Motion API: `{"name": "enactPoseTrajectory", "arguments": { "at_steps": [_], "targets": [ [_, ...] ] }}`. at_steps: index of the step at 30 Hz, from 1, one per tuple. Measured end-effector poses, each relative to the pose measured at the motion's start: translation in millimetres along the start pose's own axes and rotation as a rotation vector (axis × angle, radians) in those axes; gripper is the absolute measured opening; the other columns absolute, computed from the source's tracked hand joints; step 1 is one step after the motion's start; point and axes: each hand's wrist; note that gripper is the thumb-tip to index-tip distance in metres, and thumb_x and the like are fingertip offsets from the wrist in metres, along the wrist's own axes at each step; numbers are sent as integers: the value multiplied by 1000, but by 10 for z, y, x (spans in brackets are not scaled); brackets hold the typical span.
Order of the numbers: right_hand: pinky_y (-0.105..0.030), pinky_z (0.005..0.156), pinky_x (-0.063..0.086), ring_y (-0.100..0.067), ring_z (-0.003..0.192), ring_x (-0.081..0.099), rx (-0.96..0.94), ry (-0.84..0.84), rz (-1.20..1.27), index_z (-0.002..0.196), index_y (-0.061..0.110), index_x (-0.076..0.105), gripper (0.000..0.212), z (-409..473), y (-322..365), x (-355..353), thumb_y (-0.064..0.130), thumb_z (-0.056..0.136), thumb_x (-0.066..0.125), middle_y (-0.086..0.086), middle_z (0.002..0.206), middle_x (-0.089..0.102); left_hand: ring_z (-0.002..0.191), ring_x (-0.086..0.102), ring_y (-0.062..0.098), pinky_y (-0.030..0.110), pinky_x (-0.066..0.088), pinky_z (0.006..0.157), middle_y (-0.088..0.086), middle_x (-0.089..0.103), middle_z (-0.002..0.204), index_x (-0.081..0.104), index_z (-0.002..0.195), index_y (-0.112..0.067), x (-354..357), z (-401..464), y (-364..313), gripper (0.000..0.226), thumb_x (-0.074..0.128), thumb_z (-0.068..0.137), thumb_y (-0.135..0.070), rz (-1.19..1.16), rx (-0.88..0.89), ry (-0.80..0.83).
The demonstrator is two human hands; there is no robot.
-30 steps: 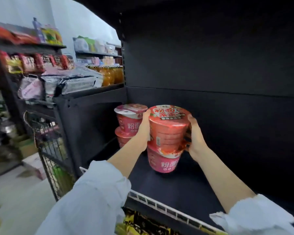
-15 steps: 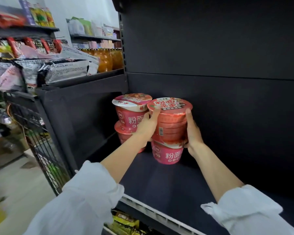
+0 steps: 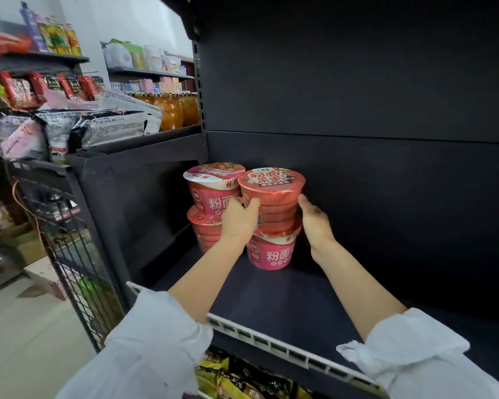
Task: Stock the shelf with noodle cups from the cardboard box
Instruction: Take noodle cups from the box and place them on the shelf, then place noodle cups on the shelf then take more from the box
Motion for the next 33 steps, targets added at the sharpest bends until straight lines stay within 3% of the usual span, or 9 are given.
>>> {"name": "enactPoseTrajectory", "arguments": {
  "at_steps": [2,4,8,10,15,21,24,29,33],
  "targets": [
    [-19,75,39,-12,102,52,-73,-23,-96,128,10,53,36,-263,0,-129,25,96,49,-4,126,57,100,60,20,33,48,86,2,63,103,54,100,-16,-78,-209,-53,14,53,91,-27,85,84,9],
    [-19,77,37,-8,100,50,-161,-17,-197,125,11,57,31,-545,-38,-276,15,95,50,-2,123,59,95,61,17,25,44,78,2,65,101,58,95,-17,-145,-501,-122,7,52,92,-21,179,200,64],
    [-21,83,40,-11,106,59,-305,-60,-289,114,18,65,24,-1289,-134,-684,14,92,54,2,112,65,85,60,12,25,46,76,-5,62,89,62,96,-15,-190,-1364,-211,10,55,91,-17,378,473,129],
    [-20,75,46,-9,98,60,-341,-104,-369,112,21,64,22,-1735,-166,-970,16,93,53,5,107,65,84,60,12,27,47,76,-6,62,88,62,97,-14,-150,-1846,-248,10,55,90,-17,438,599,151],
    [-11,70,43,-6,91,58,-376,-263,-567,108,20,65,19,-2860,-288,-1797,16,95,52,6,100,65,88,61,20,38,51,76,0,63,96,59,104,-16,177,-3005,-306,16,52,90,-21,452,708,282],
    [-17,78,42,-13,95,60,-207,-385,-796,113,13,63,21,-4060,-680,-2898,15,96,51,0,106,66,93,57,22,33,44,70,1,57,102,54,110,-17,859,-4340,-311,19,46,94,-23,580,914,488],
    [-21,81,45,-15,98,60,-85,-472,-818,117,14,61,24,-4543,-854,-3498,16,96,50,-1,108,65,92,58,20,30,43,67,-1,59,103,55,114,-18,1294,-4944,-323,21,46,95,-21,546,905,638],
    [-28,73,47,-22,96,63,87,-550,-843,123,10,58,29,-5135,-1096,-4573,15,96,49,-6,110,66,95,59,21,32,45,70,0,59,104,57,107,-18,2040,-5953,-434,18,46,95,-23,516,905,795],
    [-32,93,43,-24,115,54,159,-586,-898,126,13,55,34,-5428,-1348,-5471,18,92,54,-8,127,58,105,57,20,28,41,70,0,57,114,55,115,-17,2704,-6650,-465,24,50,94,-28,563,866,898]
  ]
}}
Point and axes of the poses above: each hand's wrist, its own z-axis towards the middle knuckle, its own x-axis out of the palm, y = z × x
